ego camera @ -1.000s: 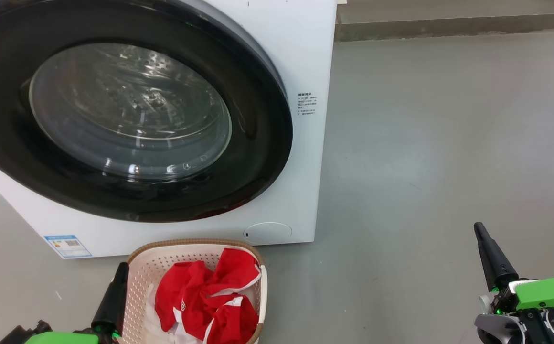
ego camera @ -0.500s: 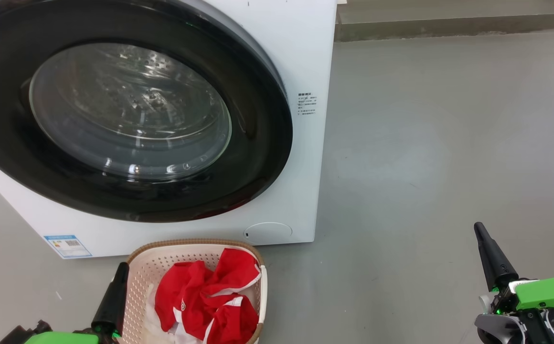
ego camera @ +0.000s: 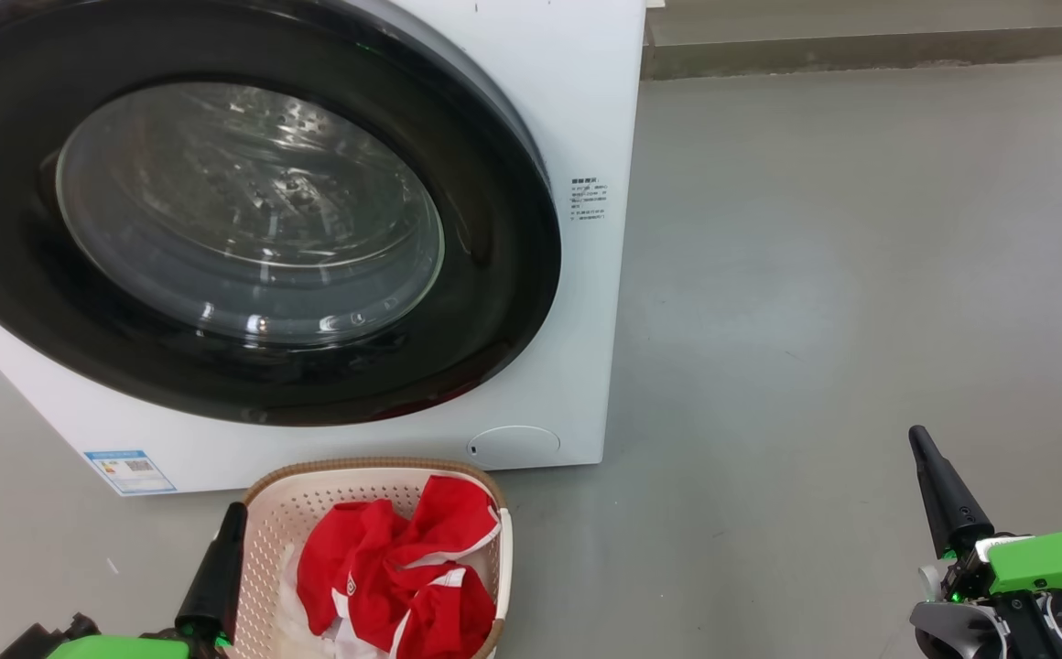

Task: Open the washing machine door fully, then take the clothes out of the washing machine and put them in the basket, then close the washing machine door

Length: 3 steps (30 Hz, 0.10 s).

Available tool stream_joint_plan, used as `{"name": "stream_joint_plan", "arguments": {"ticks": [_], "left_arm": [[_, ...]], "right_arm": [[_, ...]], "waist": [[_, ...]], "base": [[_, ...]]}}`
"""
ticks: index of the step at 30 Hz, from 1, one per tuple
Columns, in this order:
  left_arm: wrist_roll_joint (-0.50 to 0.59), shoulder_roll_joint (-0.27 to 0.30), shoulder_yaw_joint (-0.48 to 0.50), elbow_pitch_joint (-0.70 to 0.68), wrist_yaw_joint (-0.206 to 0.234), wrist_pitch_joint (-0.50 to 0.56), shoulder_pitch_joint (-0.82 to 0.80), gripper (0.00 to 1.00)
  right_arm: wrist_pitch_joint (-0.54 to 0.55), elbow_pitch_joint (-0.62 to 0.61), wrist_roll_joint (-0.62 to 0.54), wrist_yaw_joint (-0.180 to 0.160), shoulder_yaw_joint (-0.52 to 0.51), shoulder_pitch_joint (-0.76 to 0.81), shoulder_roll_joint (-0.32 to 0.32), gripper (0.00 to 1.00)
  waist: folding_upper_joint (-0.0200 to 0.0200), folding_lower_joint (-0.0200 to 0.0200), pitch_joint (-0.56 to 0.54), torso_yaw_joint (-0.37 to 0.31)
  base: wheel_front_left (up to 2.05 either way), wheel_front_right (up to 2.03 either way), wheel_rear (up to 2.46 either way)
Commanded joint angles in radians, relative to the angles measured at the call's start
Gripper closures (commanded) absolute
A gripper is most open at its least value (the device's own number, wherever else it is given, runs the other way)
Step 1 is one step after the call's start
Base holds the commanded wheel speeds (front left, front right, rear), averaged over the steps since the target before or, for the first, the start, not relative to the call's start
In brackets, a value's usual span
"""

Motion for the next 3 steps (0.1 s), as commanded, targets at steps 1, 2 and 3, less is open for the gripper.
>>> {"name": "stream_joint_plan", "arguments": {"ticks": [1, 2, 3], "left_arm": [[-0.007, 0.008, 0.035, -0.021, -0.007, 0.004, -0.039, 1.00], [-0.007, 0.008, 0.035, -0.021, -0.007, 0.004, -0.039, 1.00], [-0.007, 0.008, 0.035, -0.021, -0.007, 0.004, -0.039, 1.00]], "right_arm": [[0.006, -0.030, 0.000, 0.000, 0.014, -0.042, -0.005, 1.00], [0.006, -0.030, -0.001, 0.000, 0.014, -0.042, -0.005, 1.00], [0.006, -0.030, -0.001, 0.000, 0.014, -0.042, -0.005, 1.00]], "waist": [[-0.0001, 0.0000, 0.000, 0.000], [-0.0001, 0.0000, 0.000, 0.000], [-0.0001, 0.0000, 0.000, 0.000]], "base": [[0.00, 0.00, 0.00], [0.00, 0.00, 0.00], [0.00, 0.00, 0.00]]}}
